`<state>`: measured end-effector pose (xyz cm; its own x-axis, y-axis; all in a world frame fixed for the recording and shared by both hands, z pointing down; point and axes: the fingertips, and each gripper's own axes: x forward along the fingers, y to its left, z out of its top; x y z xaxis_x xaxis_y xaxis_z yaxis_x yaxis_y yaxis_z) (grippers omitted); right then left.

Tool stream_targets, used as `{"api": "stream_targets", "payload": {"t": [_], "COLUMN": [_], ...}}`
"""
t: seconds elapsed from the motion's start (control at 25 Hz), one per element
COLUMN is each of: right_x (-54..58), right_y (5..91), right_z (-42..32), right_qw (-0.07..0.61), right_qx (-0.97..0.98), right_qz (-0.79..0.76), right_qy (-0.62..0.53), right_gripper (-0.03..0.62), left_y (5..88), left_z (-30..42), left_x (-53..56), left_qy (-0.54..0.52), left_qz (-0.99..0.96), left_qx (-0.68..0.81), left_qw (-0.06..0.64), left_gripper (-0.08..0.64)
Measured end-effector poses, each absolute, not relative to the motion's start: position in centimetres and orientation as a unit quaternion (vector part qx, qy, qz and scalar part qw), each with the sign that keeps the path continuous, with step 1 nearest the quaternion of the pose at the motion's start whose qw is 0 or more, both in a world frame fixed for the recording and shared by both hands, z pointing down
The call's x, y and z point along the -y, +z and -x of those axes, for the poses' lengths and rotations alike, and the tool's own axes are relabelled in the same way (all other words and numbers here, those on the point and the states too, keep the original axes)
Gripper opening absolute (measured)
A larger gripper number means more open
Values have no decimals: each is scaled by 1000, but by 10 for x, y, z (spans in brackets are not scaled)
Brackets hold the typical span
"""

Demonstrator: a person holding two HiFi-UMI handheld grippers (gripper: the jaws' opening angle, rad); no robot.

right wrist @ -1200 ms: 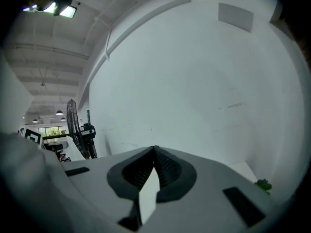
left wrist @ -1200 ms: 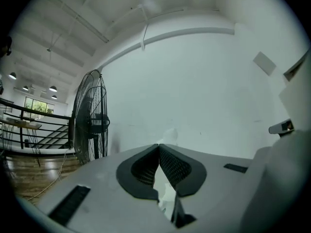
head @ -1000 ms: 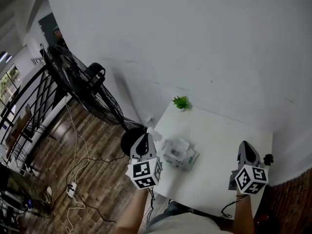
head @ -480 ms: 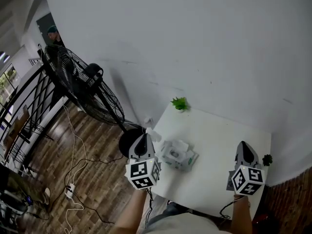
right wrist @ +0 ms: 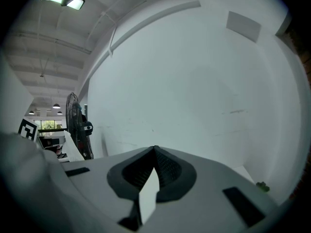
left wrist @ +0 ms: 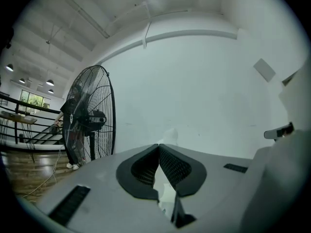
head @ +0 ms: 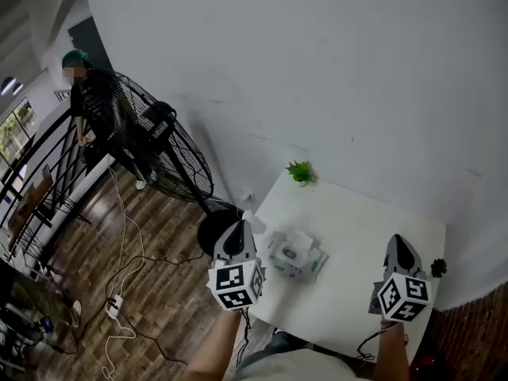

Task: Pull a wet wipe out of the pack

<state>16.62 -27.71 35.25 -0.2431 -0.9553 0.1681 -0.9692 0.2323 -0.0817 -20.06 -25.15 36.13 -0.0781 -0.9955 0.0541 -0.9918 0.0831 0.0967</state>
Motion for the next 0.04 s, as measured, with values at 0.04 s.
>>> {"api": "stream_targets", "payload": {"t": [0.04], "right_x": [277], "right_y": [352], "right_z": [-165], "right_qw": [41], "right_qx": [783], "right_qz": [-614], "right_qy": [85], "right_gripper": [0], "left_y": [361], "left_z": [201], "left_x": [252], "left_qy": [-17], "left_qz": [-677], "left_qx": [733], "left_qw": [53], "left_gripper": [13]}}
